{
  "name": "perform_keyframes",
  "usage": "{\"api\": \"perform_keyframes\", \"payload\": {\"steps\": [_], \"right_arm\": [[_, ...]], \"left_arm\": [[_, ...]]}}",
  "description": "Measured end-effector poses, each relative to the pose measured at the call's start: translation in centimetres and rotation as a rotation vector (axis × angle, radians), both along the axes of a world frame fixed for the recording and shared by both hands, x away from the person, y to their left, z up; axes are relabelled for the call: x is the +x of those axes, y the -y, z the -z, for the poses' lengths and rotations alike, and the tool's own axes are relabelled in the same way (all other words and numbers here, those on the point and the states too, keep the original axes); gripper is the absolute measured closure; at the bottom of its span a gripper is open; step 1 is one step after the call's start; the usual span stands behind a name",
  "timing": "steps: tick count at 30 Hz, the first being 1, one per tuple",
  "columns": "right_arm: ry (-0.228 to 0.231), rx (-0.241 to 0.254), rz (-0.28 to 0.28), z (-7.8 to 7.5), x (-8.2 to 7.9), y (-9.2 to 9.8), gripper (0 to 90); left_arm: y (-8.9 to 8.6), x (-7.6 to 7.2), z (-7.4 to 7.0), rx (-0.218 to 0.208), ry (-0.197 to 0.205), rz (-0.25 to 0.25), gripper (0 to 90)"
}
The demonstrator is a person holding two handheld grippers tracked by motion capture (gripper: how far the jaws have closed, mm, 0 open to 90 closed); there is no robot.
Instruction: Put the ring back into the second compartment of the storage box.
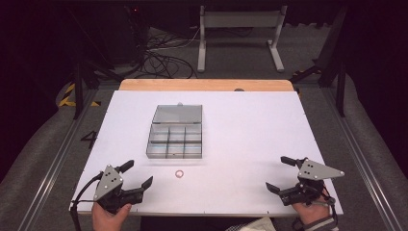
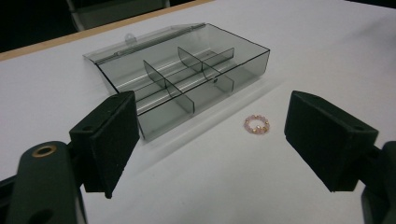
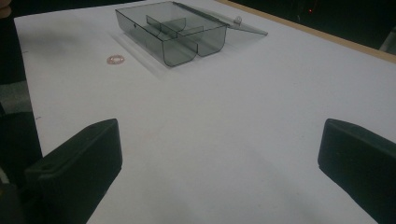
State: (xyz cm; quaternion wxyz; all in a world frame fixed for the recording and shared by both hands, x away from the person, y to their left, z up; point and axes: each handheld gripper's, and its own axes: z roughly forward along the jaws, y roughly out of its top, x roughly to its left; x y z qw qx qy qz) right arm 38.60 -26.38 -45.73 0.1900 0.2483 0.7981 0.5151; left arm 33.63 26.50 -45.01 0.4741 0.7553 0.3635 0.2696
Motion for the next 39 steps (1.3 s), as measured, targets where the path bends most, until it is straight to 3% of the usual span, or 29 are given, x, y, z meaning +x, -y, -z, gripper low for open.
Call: {"api": "perform_keyframes", "payload": {"steps": [7,15,22,39], "right_arm": [[0.002,0.004,0.0,0.0,-0.1,0.1,0.6],[0.001,0.005,0.0,0.0,0.0,0.0,0.6],[-0.002,0.006,-0.001,0.0,0.0,0.0,0.6],[-0.011,0.006,-0.011,0.1,0.1,-0.1,0.6]], "left_arm": [[0.3,-0.1,-0.3,0.03,0.017,0.009,18.9],[0.4,-0.2,-0.4,0.037,0.021,0.011,19.2],[0.5,0.0,-0.7,0.014,-0.01,0.023,19.7],[2.1,1.4,-1.7,0.053,-0.032,0.058,20.1]]}}
